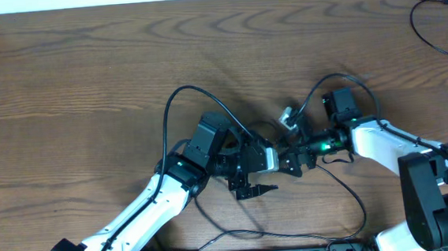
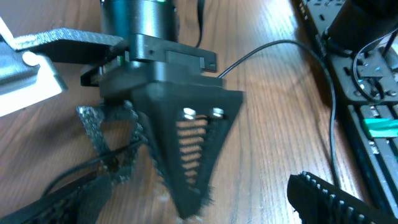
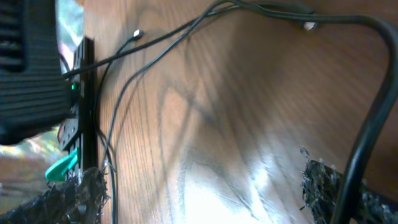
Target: Untangle cables
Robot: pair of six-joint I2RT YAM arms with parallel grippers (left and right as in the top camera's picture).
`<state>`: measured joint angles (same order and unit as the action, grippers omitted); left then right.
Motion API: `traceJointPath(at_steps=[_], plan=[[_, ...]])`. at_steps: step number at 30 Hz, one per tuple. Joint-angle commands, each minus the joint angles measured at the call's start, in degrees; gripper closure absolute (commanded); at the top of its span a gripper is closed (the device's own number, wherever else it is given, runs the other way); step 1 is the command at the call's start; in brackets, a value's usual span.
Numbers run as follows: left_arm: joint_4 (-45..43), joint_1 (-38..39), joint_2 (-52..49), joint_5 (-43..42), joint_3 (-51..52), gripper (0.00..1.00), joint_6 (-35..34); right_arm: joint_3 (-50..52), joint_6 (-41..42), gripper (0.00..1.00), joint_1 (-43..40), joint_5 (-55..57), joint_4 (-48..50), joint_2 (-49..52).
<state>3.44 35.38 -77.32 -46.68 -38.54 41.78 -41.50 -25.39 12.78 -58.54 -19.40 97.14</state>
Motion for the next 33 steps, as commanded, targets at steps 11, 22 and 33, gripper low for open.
traceJointPath(at_steps=[11, 22, 33], plan=[[-10.5, 0.1, 2.5, 10.6, 0.2, 0.05, -4.0, 0.2, -1.0, 0.01, 3.6, 7.6, 0.4, 0.5], [-5.8, 0.0, 5.1, 47.9, 0.2, 0.05, -11.9, 0.2, -2.8, 0.01, 4.2, 3.7, 0.8, 0.5], [-1.4, -5.3, 1.3, 54.4, 0.2, 0.05, -29.1, 0.2, -4.9, 0.01, 4.2, -1.7, 2.1, 0.5]])
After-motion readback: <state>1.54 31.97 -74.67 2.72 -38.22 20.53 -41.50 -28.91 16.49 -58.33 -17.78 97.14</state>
